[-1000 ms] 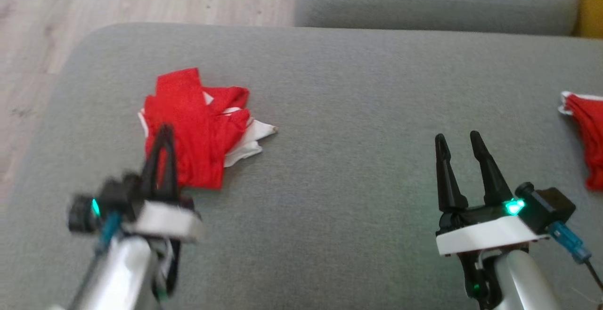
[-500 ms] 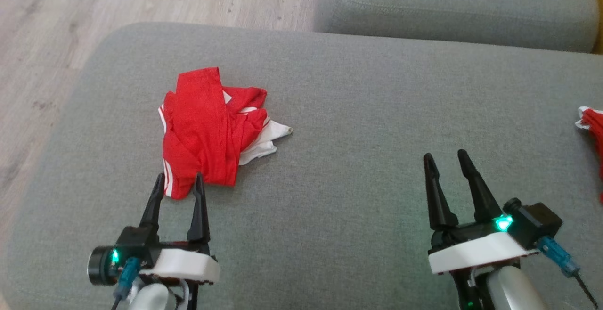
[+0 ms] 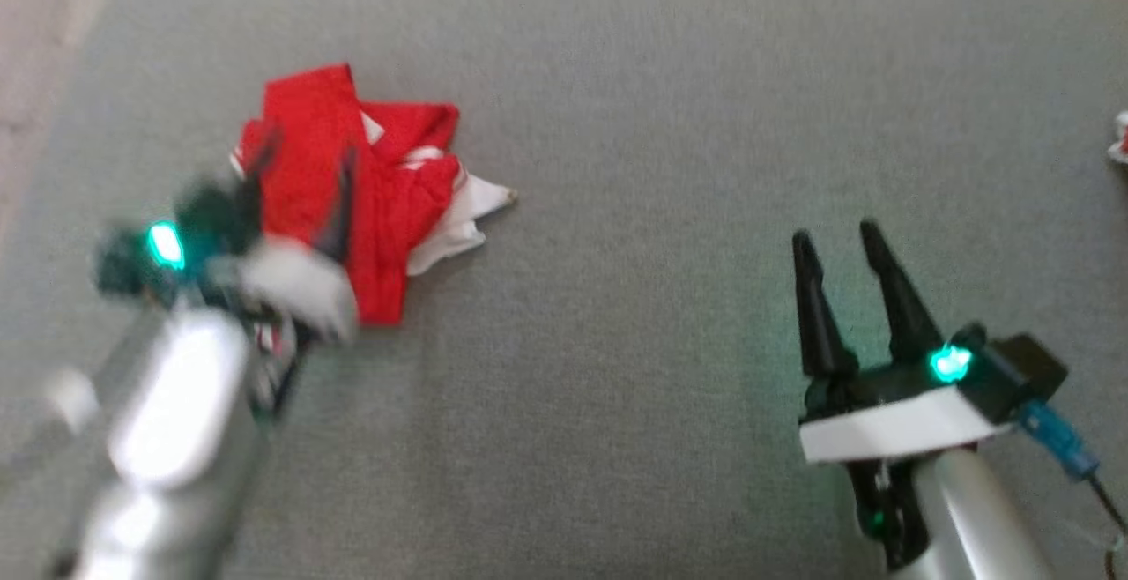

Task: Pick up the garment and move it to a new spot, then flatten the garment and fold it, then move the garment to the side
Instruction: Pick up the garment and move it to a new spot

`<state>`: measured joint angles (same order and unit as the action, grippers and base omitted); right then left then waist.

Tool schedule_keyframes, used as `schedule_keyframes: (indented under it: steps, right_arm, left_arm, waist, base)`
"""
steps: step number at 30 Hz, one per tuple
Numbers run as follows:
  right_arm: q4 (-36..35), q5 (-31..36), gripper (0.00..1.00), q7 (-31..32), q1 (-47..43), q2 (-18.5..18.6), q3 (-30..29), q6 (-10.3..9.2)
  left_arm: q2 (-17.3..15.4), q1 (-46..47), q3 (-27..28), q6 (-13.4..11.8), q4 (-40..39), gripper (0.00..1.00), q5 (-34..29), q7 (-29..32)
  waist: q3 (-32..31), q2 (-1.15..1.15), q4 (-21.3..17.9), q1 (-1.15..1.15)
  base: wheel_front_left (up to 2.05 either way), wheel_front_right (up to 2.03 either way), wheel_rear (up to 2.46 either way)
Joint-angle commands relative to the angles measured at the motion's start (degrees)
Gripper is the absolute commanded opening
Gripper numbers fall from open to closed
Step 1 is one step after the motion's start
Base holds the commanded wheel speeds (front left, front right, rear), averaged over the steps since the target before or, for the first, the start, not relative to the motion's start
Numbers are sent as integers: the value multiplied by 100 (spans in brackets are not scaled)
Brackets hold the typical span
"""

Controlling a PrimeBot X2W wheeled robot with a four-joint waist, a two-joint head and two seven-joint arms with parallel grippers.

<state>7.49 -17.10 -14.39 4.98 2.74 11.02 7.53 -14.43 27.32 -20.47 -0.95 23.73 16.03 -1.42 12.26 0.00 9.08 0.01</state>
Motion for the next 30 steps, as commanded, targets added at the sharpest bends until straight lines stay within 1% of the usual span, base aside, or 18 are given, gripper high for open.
schedule_keyframes:
  steps: [1, 3, 6, 8, 11, 13, 16, 21, 22, 23, 26, 30]
  right_arm:
    - [-249, 23, 100, -61, 269, 14, 126, -4]
    - [-298, 25, 100, -61, 378, 14, 131, -4]
    - [-338, 16, 100, -61, 527, 14, 168, -4]
    - [-346, 3, 100, -61, 610, 14, 212, -4]
    - [-345, 25, 100, -61, 690, 14, 267, -4]
    - [-343, -14, 100, -61, 711, 14, 298, -4]
    - [-345, -56, 100, -61, 739, 14, 353, -4]
    - [-322, -107, 100, -61, 763, 14, 393, -4]
    - [-316, -119, 100, -61, 768, 14, 383, -4]
    - [-311, -129, 100, -61, 772, 14, 370, -4]
    - [-276, -152, 100, -61, 767, 14, 309, -4]
    - [-181, -173, 100, -61, 722, 14, 267, -4]
  left_arm:
    - [-250, 513, 230, 37, -78, 100, 25, 136]
    - [-399, 1037, 169, 214, 215, 100, -5, 625]
    - [-515, 1665, 51, 488, 641, 100, 42, 1335]
    - [-575, 1984, 16, 579, 871, 100, 79, 1603]
    - [-681, 2322, -90, 644, 1248, 100, 23, 1922]
    - [-717, 2493, -117, 602, 1482, 100, -30, 2023]
    - [-788, 2709, -182, 331, 1786, 100, -254, 2045]
    - [-714, 2819, -231, 163, 2203, 100, -277, 2283]
    - [-717, 2837, -241, 158, 2262, 44, -279, 2306]
    - [-713, 2857, -248, 158, 2302, 0, -275, 2301]
    - [-684, 2895, -256, 199, 2328, 0, -236, 2156]
    - [-625, 2953, -210, 146, 2171, 0, -205, 1552]
  waist:
    - [415, 0, -144, -1]
    - [629, 0, -216, -1]
    - [885, 0, -316, -1]
    - [997, 0, -390, -1]
    - [1104, 0, -469, -1]
    - [1145, 0, -509, -1]
    - [1193, 0, -558, -1]
    - [1212, 0, -604, -1]
    - [1213, 0, -609, -1]
    - [1211, 0, -611, -1]
    - [1160, 0, -591, -1]
    - [998, 0, -544, -1]
  base:
    - [0, 0, 0]
    - [0, 0, 0]
    - [0, 0, 0]
    - [0, 0, 0]
    - [0, 0, 0]
    - [0, 0, 0]
    - [0, 0, 0]
    - [0, 0, 0]
    - [0, 0, 0]
    - [0, 0, 0]
    - [0, 0, 0]
    - [0, 0, 0]
